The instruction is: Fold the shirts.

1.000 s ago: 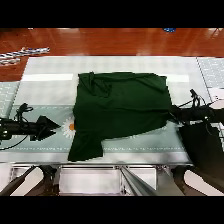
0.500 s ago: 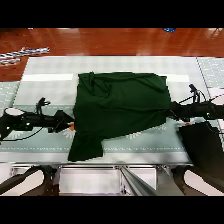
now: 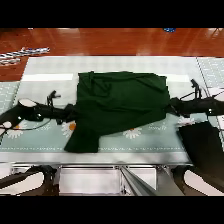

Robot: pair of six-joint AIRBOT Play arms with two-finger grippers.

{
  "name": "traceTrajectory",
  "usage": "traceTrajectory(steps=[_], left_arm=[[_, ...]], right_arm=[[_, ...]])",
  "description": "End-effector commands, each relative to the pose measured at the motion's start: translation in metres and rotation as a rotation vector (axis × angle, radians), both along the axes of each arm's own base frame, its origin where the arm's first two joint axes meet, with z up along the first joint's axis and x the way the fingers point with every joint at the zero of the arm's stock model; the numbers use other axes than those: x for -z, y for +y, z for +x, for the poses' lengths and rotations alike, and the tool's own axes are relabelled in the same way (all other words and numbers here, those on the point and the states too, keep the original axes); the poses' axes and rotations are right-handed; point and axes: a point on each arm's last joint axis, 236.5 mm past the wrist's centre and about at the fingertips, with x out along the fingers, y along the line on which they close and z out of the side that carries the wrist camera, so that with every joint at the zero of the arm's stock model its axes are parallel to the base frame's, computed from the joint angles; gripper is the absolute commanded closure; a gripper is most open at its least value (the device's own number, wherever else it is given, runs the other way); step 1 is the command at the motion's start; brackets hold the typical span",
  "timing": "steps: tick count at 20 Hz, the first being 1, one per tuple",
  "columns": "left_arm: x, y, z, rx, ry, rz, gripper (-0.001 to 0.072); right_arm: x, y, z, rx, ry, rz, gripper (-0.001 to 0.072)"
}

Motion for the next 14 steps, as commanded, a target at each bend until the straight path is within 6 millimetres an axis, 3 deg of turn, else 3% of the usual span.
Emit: traceTrajectory(steps=[1, 3, 5, 7, 9, 11, 14], left_arm=[[-0.084, 0.003, 0.043, 0.041, -0.181, -0.053, 0.0684], [-0.169, 0.014, 0.073, 0.045, -0.381, -0.04, 0.0684], [-0.259, 0.022, 0.086, 0.063, -0.592, -0.007, 0.0684], [-0.345, 0.028, 0.081, 0.084, -0.787, 0.038, 0.0684], [-0.418, 0.028, 0.061, 0.116, -0.955, 0.089, 0.0684], [-0.471, 0.024, 0.032, 0.162, -1.076, 0.143, 0.0684], [-0.511, 0.03, -0.007, 0.15, -1.144, 0.266, 0.0684]], right_arm=[[-0.061, -0.001, 0.033, -0.056, -0.136, -0.002, 0.0687], [-0.125, -0.006, 0.06, -0.068, -0.281, -0.038, 0.0688], [-0.2, -0.01, 0.075, -0.078, -0.455, -0.09, 0.0688], [-0.278, -0.008, 0.073, -0.091, -0.635, -0.148, 0.0688], [-0.351, -0.002, 0.053, -0.104, -0.812, -0.208, 0.0688], [-0.411, 0.006, 0.022, -0.107, -0.972, -0.272, 0.0688], [-0.471, 0.017, -0.032, -0.1, -1.15, -0.359, 0.0688]])
